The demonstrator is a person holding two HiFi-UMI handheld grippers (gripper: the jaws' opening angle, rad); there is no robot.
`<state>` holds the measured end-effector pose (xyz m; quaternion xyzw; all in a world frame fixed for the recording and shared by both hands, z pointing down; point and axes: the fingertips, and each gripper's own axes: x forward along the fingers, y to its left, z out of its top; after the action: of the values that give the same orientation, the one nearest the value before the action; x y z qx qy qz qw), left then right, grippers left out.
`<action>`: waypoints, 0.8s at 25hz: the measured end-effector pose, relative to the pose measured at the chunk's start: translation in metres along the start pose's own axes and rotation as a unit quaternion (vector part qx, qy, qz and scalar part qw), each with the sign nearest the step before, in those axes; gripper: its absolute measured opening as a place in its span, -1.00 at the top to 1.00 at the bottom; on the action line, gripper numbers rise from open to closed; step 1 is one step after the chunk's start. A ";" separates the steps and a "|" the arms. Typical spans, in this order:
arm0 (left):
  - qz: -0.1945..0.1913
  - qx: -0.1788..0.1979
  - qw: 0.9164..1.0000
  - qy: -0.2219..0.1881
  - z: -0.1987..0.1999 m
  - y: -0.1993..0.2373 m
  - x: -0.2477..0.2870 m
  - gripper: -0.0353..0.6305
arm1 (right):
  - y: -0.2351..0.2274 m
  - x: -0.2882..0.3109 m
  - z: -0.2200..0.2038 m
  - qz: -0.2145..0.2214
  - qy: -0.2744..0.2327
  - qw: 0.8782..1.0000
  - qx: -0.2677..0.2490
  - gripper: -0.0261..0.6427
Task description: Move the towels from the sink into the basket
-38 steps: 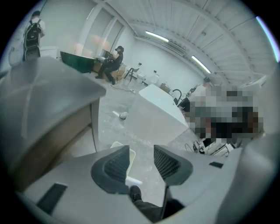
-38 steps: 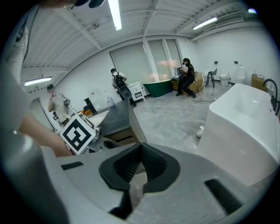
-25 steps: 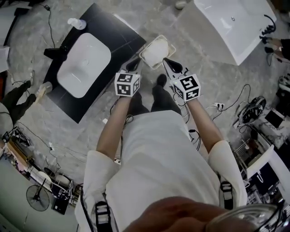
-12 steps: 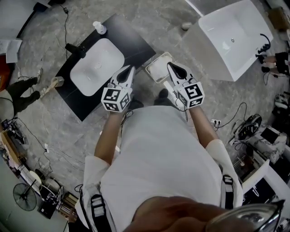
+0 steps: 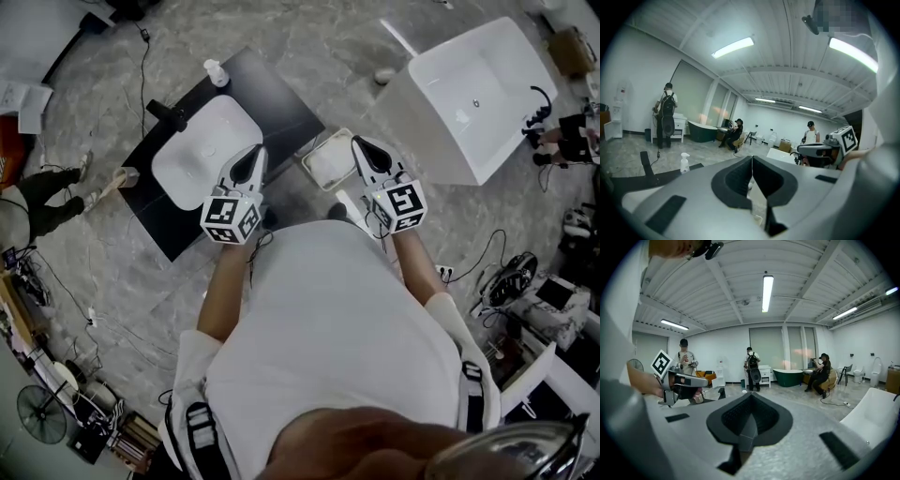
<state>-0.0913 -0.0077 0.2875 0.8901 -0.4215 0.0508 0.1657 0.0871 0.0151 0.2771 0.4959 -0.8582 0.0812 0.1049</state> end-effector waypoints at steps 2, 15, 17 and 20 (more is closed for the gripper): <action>0.000 0.003 1.000 -0.001 0.003 0.002 0.000 0.86 | 0.000 0.000 0.006 0.000 -0.007 1.000 -0.002 0.94; 0.009 0.013 1.000 -0.013 0.017 0.011 0.000 0.86 | -0.003 0.002 0.020 0.001 -0.019 1.000 -0.009 0.94; 0.012 0.013 1.000 -0.015 0.019 0.013 -0.001 0.86 | -0.004 0.002 0.021 -0.001 -0.019 1.000 -0.010 0.94; 0.012 0.011 1.000 -0.015 0.019 0.018 -0.002 0.86 | -0.006 0.003 0.023 -0.006 -0.020 1.000 -0.011 0.94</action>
<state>-0.1072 -0.0230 0.2737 0.8873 -0.4342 0.0447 0.1487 0.0889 0.0036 0.2563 0.5014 -0.8579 0.0611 0.0939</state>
